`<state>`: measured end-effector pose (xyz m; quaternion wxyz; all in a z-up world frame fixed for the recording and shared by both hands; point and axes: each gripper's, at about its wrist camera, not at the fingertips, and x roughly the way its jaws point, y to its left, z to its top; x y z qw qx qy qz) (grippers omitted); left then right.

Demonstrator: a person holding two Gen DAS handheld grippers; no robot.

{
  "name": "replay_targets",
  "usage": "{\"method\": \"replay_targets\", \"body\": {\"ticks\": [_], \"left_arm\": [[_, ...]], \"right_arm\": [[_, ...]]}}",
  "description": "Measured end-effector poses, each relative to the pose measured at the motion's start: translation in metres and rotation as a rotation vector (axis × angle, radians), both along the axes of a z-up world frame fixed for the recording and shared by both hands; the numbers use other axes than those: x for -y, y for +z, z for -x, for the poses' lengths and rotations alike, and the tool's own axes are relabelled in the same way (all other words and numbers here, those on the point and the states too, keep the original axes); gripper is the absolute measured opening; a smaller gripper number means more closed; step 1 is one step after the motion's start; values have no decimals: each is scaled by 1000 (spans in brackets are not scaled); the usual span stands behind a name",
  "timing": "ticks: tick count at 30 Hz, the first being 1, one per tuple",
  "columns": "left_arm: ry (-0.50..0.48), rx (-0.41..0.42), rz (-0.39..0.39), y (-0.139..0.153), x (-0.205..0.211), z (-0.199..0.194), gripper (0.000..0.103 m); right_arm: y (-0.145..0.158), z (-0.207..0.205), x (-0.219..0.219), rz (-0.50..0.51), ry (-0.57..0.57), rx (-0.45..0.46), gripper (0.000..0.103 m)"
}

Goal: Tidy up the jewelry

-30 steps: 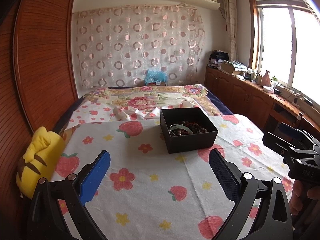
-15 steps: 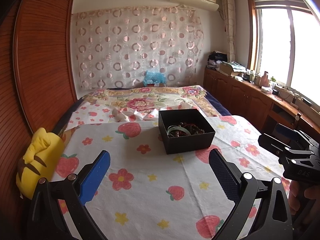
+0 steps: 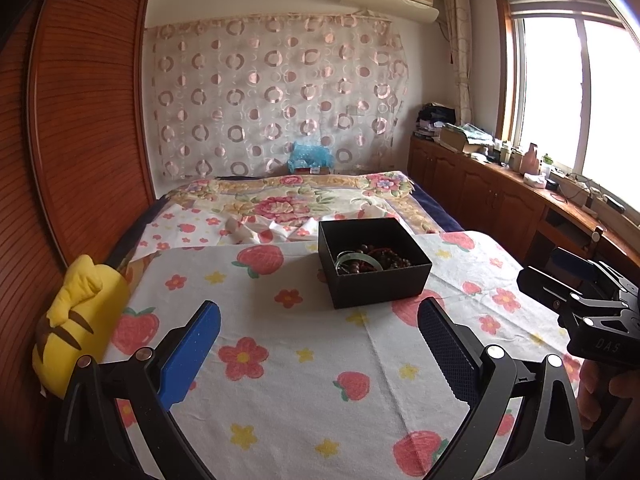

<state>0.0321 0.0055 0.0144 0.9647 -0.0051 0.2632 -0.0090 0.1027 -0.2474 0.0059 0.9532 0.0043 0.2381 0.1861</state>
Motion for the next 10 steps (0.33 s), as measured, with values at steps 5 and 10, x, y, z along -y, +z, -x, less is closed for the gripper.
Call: {"method": "replay_targets", "body": {"ticks": [5,10], "left_arm": [[2,-1,-1,0,1,0,95],[1,0,-1,1,2,0,95]], "right_arm": [[0,0,0,-1,0,1,101],[0,0,0,0,0,-1,101]]}}
